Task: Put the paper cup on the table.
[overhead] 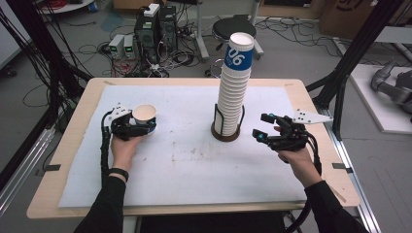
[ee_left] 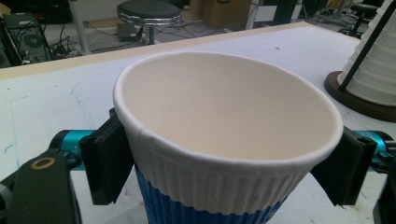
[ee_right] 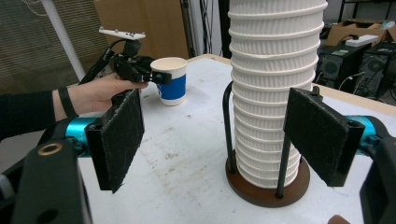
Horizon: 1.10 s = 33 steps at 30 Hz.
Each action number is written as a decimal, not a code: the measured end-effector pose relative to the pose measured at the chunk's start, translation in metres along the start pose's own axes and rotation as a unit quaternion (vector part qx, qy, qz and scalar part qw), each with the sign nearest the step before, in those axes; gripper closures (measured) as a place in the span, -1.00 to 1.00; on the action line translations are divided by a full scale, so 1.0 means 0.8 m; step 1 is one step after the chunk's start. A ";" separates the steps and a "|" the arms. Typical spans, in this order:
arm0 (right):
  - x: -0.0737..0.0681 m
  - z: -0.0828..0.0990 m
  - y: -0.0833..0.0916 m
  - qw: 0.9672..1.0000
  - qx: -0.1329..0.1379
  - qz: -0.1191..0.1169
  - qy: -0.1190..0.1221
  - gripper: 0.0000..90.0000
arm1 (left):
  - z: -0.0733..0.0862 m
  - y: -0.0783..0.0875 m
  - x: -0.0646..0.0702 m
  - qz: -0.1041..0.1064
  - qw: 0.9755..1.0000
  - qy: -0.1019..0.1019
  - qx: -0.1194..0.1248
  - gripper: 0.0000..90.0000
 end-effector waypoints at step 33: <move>0.000 -0.003 -0.002 1.000 0.008 -0.001 0.003 -0.54 | 0.001 0.010 0.007 -0.043 0.998 0.009 -0.037 -0.96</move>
Point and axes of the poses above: each handheld gripper's, and its own axes: y roughly backward along the jaws, z roughly out of its underside, x roughly to its right, the point moved 8 cm from there along -y, roughly forward along the jaws, and after that the axes turned 13 degrees about y, right-handed, at the moved point
